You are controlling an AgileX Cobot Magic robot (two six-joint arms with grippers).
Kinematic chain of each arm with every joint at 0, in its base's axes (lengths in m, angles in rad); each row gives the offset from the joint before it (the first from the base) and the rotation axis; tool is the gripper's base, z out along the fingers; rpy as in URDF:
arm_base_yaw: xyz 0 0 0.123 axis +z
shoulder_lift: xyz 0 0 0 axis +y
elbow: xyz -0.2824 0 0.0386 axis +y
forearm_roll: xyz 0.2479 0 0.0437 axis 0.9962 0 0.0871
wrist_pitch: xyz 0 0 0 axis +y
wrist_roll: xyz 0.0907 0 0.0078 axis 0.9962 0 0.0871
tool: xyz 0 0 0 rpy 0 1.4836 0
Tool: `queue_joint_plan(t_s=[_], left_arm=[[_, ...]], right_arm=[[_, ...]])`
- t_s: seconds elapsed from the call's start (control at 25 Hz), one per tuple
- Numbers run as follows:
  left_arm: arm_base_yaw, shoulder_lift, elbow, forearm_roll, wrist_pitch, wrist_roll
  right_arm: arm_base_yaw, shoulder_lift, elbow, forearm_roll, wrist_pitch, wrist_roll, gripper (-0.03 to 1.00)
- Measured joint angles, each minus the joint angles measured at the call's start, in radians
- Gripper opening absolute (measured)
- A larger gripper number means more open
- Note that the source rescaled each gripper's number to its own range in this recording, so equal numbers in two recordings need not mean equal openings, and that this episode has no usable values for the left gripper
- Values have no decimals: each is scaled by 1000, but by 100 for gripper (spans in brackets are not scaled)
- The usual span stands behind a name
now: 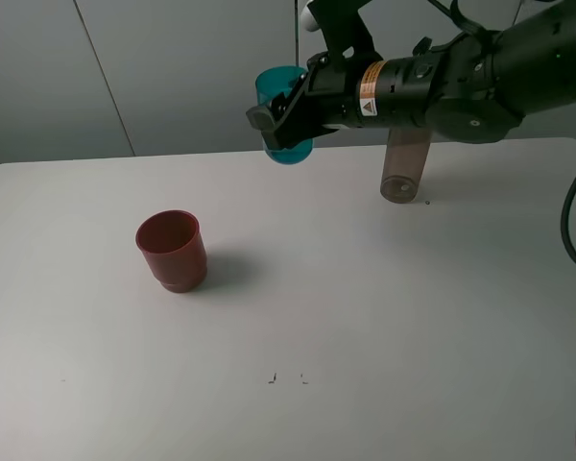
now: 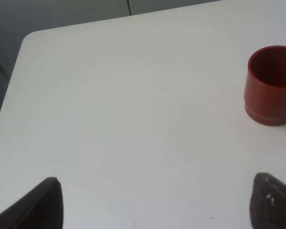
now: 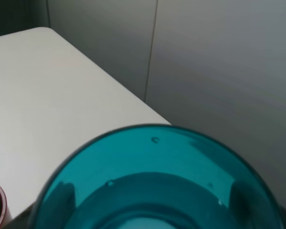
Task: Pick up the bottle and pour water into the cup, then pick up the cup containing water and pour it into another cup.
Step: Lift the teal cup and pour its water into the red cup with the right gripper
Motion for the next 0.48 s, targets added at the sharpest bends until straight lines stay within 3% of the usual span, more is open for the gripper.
queue_joint_plan(t_s=[0.48], left_arm=[[0,0,0,0,0,0]], right_arm=[[32,218,-225,-53,13,119,8]])
